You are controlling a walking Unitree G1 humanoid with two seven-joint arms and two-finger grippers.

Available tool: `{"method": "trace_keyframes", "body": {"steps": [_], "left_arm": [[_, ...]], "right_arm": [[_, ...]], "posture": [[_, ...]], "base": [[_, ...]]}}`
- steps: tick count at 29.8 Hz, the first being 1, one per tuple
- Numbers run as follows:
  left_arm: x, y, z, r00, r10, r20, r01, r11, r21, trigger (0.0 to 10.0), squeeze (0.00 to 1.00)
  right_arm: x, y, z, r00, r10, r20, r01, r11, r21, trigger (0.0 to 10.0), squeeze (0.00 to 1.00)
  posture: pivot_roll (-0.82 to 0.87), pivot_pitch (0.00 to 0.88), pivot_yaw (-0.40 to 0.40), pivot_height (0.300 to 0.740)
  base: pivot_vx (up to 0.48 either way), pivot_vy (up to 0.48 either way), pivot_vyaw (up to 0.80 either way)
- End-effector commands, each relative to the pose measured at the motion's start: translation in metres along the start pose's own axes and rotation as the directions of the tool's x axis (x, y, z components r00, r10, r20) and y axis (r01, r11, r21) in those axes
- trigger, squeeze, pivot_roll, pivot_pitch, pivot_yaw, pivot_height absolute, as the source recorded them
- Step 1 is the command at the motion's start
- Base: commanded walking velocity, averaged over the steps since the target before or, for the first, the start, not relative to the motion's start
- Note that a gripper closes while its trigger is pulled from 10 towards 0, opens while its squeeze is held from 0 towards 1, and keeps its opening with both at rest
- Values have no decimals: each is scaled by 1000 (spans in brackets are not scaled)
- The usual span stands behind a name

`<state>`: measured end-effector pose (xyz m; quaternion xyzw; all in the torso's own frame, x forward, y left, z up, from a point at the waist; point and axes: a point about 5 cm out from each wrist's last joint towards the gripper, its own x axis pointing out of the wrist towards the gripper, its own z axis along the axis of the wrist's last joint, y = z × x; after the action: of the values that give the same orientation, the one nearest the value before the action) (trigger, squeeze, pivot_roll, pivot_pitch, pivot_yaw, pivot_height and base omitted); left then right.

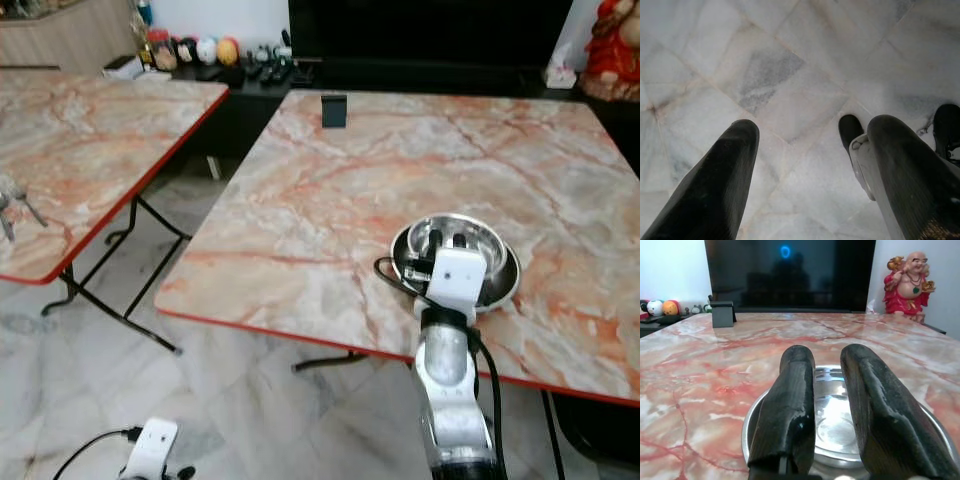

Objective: Setting the table

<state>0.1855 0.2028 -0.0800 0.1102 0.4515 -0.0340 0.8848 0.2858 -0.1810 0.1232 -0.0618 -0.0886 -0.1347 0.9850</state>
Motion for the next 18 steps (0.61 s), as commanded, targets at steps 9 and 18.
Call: {"method": "trace_keyframes", "body": {"steps": [9,18], "left_arm": [[-2,5,-9,1000,18,-17,-19,999,-27,10000,0],[-2,2,-11,1000,1,-31,-1,1000,-25,10000,0]], "right_arm": [[-5,5,6,999,-5,32,4,1000,26,10000,0],[5,5,17,998,-23,64,18,998,65,10000,0]], "posture": [[-27,0,45,731],[-28,0,40,731]], "base": [[0,0,0],[0,0,0]]}}
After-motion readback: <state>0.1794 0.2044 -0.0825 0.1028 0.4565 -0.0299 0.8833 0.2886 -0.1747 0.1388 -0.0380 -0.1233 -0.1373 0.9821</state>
